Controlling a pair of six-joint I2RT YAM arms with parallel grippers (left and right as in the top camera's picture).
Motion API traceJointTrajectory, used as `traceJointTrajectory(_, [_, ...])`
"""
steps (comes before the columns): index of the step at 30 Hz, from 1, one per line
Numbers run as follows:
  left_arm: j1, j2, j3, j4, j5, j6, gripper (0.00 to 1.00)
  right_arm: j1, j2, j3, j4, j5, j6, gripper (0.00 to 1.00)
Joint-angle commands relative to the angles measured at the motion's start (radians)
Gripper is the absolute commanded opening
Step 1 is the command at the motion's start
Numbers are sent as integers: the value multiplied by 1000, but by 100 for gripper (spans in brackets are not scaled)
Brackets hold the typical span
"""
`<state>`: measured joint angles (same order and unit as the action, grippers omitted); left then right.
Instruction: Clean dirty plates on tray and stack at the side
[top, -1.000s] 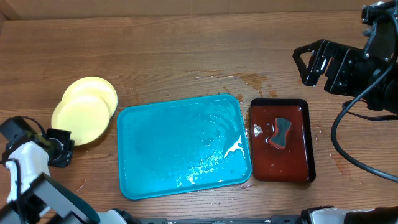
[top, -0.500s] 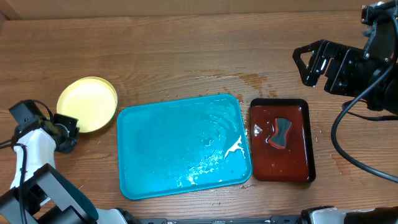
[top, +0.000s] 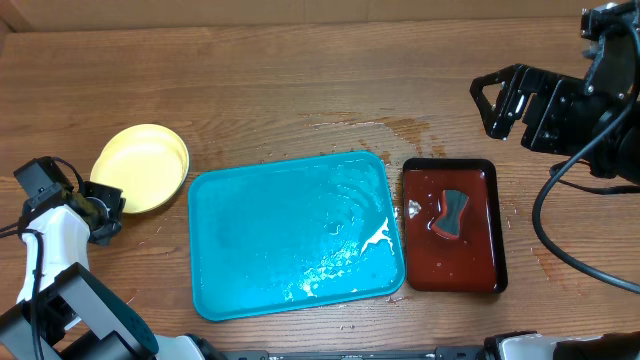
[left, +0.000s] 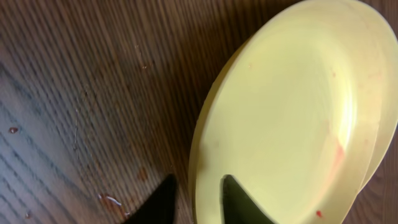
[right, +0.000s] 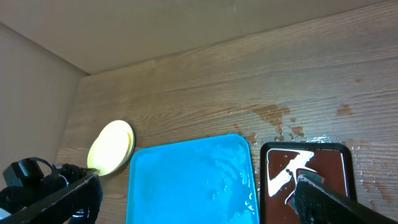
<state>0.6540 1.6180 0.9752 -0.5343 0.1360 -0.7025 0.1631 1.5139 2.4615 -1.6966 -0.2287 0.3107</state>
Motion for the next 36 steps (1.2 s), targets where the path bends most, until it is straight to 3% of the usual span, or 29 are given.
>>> traceJointTrajectory(1, [-3, -1, 23, 12, -12, 21, 42, -5, -9, 4, 3, -2, 0, 100])
traceJointTrajectory(4, [-3, -1, 23, 25, -8, 42, 54, -6, -9, 4, 3, -2, 0, 100])
traceJointTrajectory(6, [-3, -1, 23, 42, -5, 65, 54, -6, -9, 4, 3, -2, 0, 100])
traceJointTrajectory(9, [-8, -1, 23, 61, -5, 87, 37, -5, -9, 4, 3, -2, 0, 100])
traceJointTrajectory(12, [-16, -1, 23, 72, -5, 98, 11, -6, -9, 4, 3, -2, 0, 100])
traceJointTrajectory(16, [-32, 13, 23, 78, -5, 98, 8, -5, -9, 4, 3, -18, 0, 100])
traceJointTrajectory(18, [-40, 28, 23, 78, -5, 98, 12, -5, -9, 4, 3, -28, 0, 100])
traceJointTrajectory(20, [-46, 41, 23, 75, 6, 98, 24, -5, -9, 4, 3, -28, 0, 100])
traceJointTrajectory(26, [-47, 29, 45, 87, 178, 137, 30, -5, -9, 5, 4, -27, -55, 100])
traceJointTrajectory(33, [-62, -51, 178, -41, 223, 295, 48, -5, -18, 6, 56, -5, -262, 100])
traceJointTrajectory(36, [-88, -105, 249, -109, 223, 413, 53, -5, -24, 6, 105, 106, -340, 100])
